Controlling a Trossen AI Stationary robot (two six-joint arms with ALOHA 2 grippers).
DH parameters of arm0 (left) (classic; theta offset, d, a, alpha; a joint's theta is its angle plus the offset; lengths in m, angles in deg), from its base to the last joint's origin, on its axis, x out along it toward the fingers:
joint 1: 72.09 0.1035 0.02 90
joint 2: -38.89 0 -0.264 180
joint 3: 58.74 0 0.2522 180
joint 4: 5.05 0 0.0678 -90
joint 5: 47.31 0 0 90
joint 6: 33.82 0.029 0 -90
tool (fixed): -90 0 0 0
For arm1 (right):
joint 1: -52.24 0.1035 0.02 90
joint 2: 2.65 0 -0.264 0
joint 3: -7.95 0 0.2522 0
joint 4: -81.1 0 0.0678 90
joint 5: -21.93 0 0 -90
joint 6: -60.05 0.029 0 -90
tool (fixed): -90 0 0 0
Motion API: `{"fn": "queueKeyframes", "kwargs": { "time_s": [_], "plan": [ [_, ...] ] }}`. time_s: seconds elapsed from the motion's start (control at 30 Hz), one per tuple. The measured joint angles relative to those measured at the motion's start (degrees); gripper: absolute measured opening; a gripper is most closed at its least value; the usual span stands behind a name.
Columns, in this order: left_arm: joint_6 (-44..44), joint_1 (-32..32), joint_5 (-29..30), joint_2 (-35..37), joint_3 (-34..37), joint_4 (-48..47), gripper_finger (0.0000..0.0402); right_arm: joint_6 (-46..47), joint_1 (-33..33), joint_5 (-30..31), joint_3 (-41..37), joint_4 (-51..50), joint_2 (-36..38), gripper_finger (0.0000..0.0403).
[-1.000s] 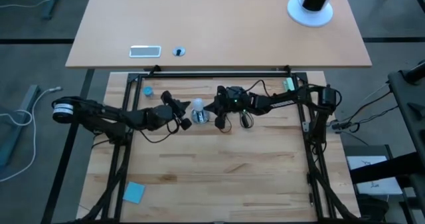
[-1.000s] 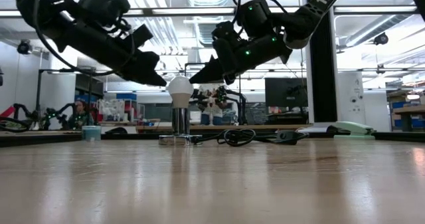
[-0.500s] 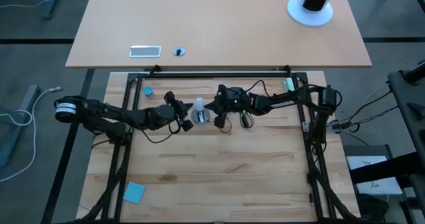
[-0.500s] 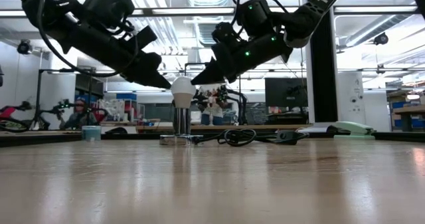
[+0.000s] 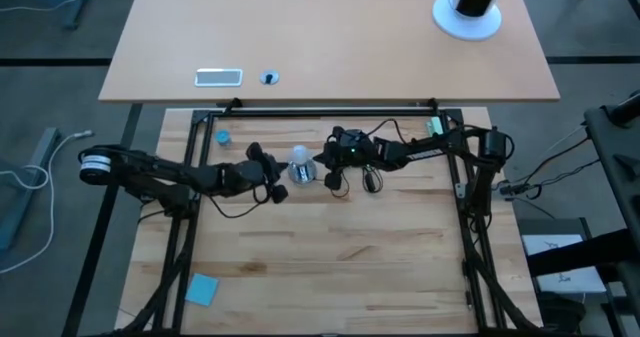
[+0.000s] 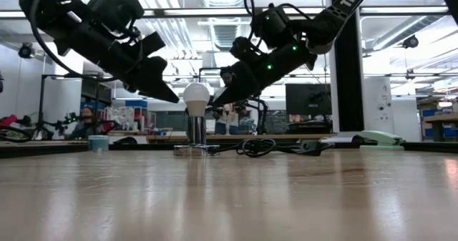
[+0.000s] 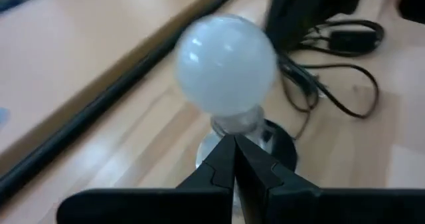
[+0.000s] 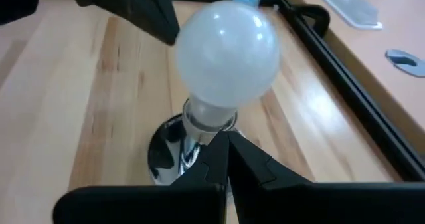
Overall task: Screw lightbulb
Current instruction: Remove the lightbulb from the lamp
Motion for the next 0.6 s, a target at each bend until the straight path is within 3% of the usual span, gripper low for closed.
{"fn": "queueKeyframes", "kwargs": {
  "time_s": [0.13, 0.2, 0.33, 0.6],
  "plan": [
    [3.6, 0.6, 6.5, 0.3, -0.5, 1.3, 0.0, 0.5, 0.6, -3.1, 0.0, 0.9, 0.0, 0.0002],
    [7.0, 2.1, 7.0, -0.2, -1.1, 2.6, 0.0, 0.5, 0.9, -3.6, 0.0, 2.4, 0.0, 0.0002],
    [9.1, 5.2, 2.8, -1.9, -1.6, 5.9, 0.0, 0.5, 0.8, -3.6, 0.0, 6.4, -0.3, 0.0002],
    [7.8, 5.6, -3.0, -2.4, -1.7, 7.6, 0.0, 0.6, 0.3, -3.5, -0.1, 6.4, -0.7, 0.0002]
  ]
}}
